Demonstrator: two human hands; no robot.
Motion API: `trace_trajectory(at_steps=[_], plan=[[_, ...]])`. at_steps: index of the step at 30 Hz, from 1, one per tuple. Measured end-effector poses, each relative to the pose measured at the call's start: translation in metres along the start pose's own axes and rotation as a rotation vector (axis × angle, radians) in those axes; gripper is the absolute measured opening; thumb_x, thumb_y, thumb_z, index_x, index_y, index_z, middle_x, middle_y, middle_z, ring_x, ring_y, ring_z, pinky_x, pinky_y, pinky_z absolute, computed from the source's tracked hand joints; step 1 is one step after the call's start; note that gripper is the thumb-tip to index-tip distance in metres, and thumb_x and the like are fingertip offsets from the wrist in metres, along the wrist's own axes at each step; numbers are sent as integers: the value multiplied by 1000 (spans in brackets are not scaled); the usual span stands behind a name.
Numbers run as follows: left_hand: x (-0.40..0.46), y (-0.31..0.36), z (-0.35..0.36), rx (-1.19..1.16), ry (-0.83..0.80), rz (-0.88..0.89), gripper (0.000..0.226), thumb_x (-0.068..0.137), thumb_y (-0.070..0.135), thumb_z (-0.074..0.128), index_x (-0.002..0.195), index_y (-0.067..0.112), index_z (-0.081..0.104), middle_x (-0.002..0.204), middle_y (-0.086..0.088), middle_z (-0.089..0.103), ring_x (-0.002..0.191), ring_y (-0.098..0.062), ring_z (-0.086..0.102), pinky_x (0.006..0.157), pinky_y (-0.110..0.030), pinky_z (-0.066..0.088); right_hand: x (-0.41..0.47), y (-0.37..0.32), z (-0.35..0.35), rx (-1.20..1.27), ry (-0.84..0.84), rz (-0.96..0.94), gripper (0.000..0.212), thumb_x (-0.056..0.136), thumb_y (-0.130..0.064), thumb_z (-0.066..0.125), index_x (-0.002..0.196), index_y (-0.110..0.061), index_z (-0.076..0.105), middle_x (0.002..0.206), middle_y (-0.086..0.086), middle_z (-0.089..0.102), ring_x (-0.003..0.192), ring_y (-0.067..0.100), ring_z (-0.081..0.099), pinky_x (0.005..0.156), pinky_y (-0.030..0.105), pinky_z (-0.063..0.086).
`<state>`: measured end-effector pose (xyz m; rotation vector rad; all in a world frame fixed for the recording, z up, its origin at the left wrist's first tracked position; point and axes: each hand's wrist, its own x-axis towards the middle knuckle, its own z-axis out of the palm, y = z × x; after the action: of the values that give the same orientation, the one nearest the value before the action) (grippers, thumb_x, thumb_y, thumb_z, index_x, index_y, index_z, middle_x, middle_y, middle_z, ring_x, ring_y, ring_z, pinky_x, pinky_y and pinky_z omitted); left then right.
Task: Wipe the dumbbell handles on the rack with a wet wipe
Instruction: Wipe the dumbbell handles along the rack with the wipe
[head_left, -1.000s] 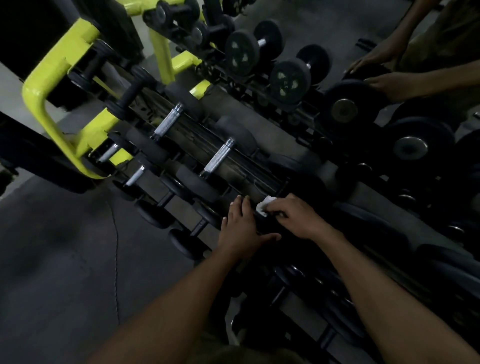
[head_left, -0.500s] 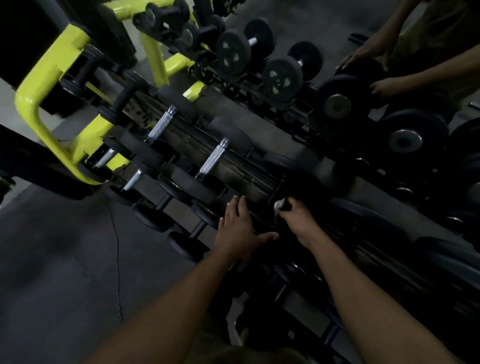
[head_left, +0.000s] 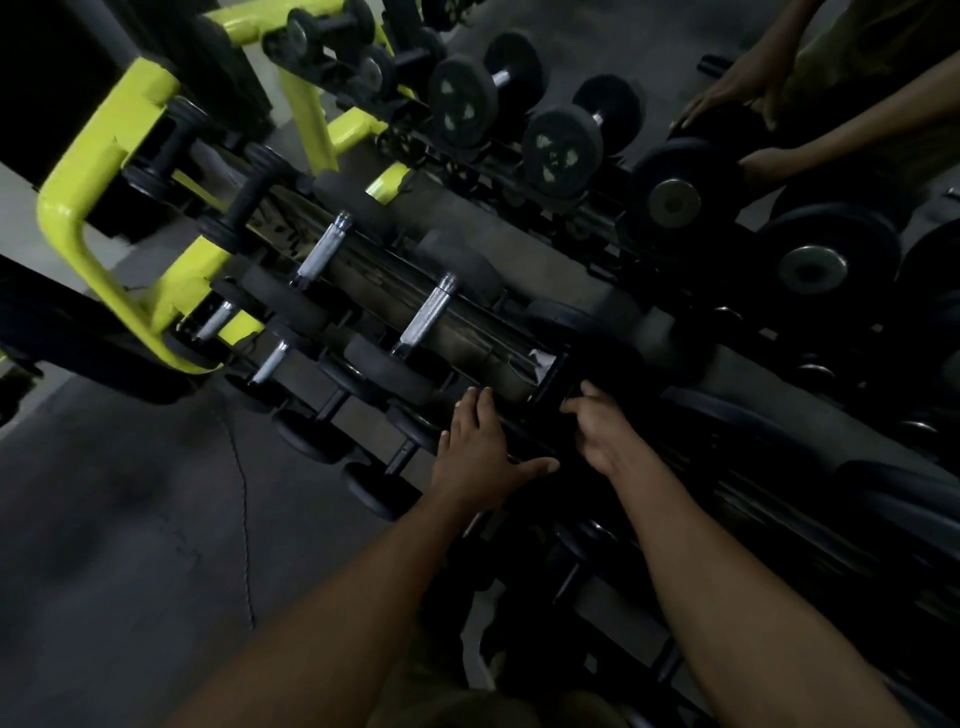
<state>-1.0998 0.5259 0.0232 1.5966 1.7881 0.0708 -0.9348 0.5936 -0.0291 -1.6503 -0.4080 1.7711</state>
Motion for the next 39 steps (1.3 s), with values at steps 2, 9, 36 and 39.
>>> trace_trajectory(at_steps=[2, 9, 36, 39], plan=[[0, 0, 1, 0, 8, 0, 134, 68, 80, 70, 161, 16, -2, 170, -5, -7, 157, -23, -1, 124, -54, 18, -4, 0, -5, -188, -14, 15, 58, 88, 7, 49, 143, -11, 44, 130, 19, 60, 102, 27, 63, 64, 28, 53], [2, -3, 3, 1, 12, 6, 134, 67, 80, 70, 161, 16, -1, 170, -5, -6, 157, -23, -1, 124, -53, 18, -16, -6, -18, -846, -91, -156, 9, 90, -15, 66, 89, -10, 72, 80, 11, 70, 70, 14, 62, 66, 26, 47], [-1, -4, -1, 1, 9, 51, 128, 72, 78, 69, 161, 14, 3, 169, -11, -4, 156, -27, -1, 125, -51, 14, -47, -34, 41, -1693, 87, -819, 23, 92, -20, 52, 106, -28, 69, 109, 7, 55, 96, 28, 61, 69, 31, 46], [5, -12, -15, 57, -47, 116, 115, 78, 73, 66, 161, 17, 10, 169, -11, 4, 156, -26, 2, 125, -52, 11, -43, -45, 57, -1695, -78, -555, 23, 90, -15, 52, 94, -21, 74, 100, 12, 67, 90, 31, 66, 72, 33, 53]])
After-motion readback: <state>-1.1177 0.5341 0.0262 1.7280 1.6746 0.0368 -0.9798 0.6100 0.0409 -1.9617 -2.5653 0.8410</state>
